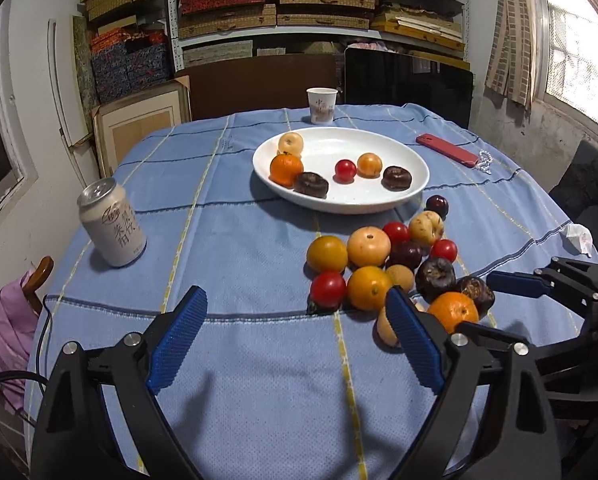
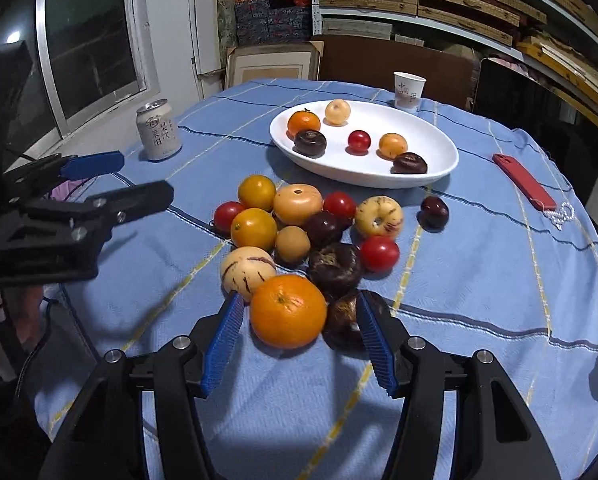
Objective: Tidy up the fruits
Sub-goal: 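Grasp the large orange with the right tool while the left tool grasps the striped pale fruit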
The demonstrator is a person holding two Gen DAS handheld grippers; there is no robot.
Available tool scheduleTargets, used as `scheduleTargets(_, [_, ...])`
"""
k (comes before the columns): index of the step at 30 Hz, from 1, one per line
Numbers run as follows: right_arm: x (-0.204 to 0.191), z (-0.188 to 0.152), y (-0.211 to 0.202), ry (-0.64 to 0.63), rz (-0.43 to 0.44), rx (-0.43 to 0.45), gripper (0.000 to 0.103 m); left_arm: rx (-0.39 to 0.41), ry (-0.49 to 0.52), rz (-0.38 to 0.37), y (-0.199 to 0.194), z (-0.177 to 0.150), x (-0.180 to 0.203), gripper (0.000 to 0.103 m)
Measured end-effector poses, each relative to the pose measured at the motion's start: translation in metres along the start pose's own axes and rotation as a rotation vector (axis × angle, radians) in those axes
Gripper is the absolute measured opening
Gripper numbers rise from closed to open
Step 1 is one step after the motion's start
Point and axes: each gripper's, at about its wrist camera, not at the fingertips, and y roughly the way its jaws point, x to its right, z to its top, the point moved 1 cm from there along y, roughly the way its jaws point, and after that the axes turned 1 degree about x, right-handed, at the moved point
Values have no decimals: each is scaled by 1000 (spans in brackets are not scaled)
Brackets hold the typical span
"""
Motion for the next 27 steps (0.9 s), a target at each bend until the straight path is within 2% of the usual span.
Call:
scheduleTargets(3, [-8, -2, 13, -29, -21, -42, 46, -19, 3, -11, 3, -3, 3, 88])
scheduleTargets(7, [-7, -5, 8, -27, -24, -27, 44, -19, 33, -3, 4, -3, 11, 88])
scheduleTargets(14, [18, -23, -33, 19, -13, 67, 44, -53, 107, -28, 17, -7, 41, 88])
scheduleTargets(20, [32, -48, -43, 38, 10, 80, 45, -83, 165, -9, 42, -10, 72, 88])
scheduleTargets(22, [33, -51, -39, 40, 6, 72, 45, -98, 168, 10, 50, -12, 76, 76])
scheduleTargets(25, [33, -53, -41, 46, 21, 92, 45, -119, 120, -47, 56, -12, 73, 58])
scheduleTargets(27, [33, -54, -41, 49, 35, 95, 45, -122, 130, -46, 57, -12, 75, 46])
